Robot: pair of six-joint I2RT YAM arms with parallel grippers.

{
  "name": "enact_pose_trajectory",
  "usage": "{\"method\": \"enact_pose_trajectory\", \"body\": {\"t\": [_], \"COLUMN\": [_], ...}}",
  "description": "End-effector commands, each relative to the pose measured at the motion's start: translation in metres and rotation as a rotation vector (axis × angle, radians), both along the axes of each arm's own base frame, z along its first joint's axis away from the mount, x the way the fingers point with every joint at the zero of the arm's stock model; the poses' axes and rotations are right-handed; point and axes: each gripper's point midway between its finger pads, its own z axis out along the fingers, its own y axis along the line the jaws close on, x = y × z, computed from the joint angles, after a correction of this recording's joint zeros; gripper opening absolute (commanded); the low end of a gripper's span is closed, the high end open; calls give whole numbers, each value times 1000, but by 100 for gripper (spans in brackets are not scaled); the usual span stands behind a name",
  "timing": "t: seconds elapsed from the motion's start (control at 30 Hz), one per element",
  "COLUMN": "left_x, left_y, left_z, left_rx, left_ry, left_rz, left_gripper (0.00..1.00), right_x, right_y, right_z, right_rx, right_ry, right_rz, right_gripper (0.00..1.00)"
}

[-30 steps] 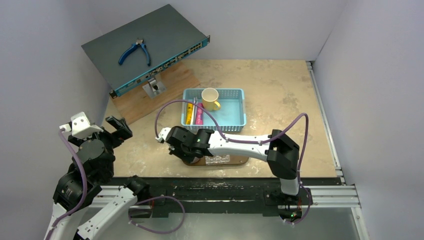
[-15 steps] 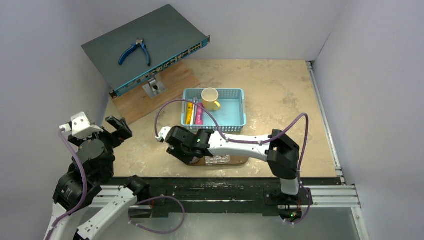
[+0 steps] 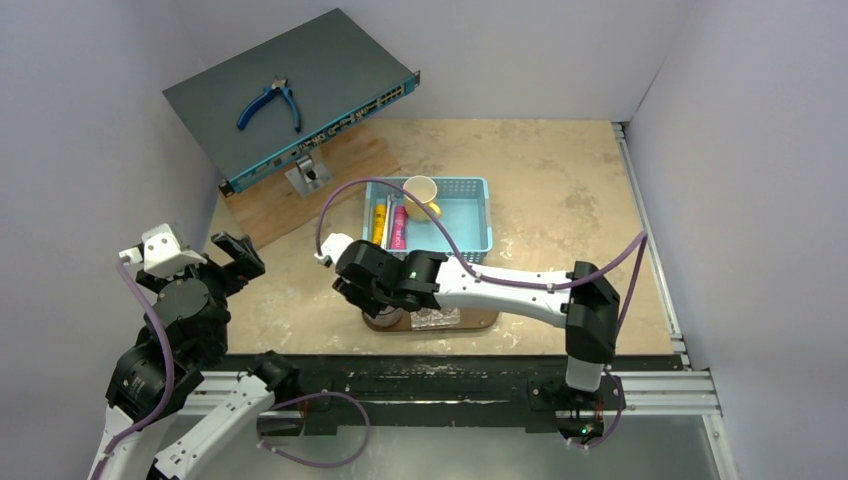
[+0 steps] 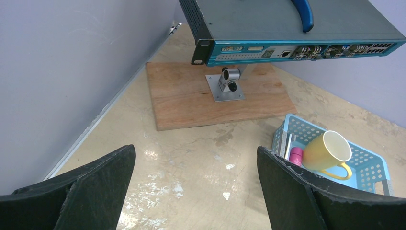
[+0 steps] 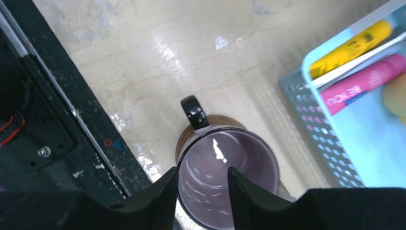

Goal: Prepare toiletry sets of a toothbrush and toothpaste on the tray

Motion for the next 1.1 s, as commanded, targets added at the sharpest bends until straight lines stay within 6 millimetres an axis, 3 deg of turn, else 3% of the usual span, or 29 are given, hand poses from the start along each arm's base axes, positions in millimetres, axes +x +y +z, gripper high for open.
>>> {"method": "enact_pose_trajectory", "body": {"t": [0.0,0.27,0.53,0.73,1.07], "left_x": [3,3,5,8,13], "left_y": [-3,-4,-7,-14,-38], "left_z": [0,0,-1,-1,0], "left_rx": [-4,-2,4,18,26], "left_ry": [1,4,11,23,21], "left_rz": [-6,-10,-27,-62,-206], "left_gripper": [97,97,97,98,98], "right_x": [22,72,137,183,237], "right_y": [-3,-28,-52,-62,-66], "right_z": [61,88,100,90,64], "right_rx": [103,125,157,173,126], "right_ry": [-101,-147,-176,-173,-173], "right_rz": [-93,-233,-412,-513,-614], "right_gripper": [45,45,49,51,52]}}
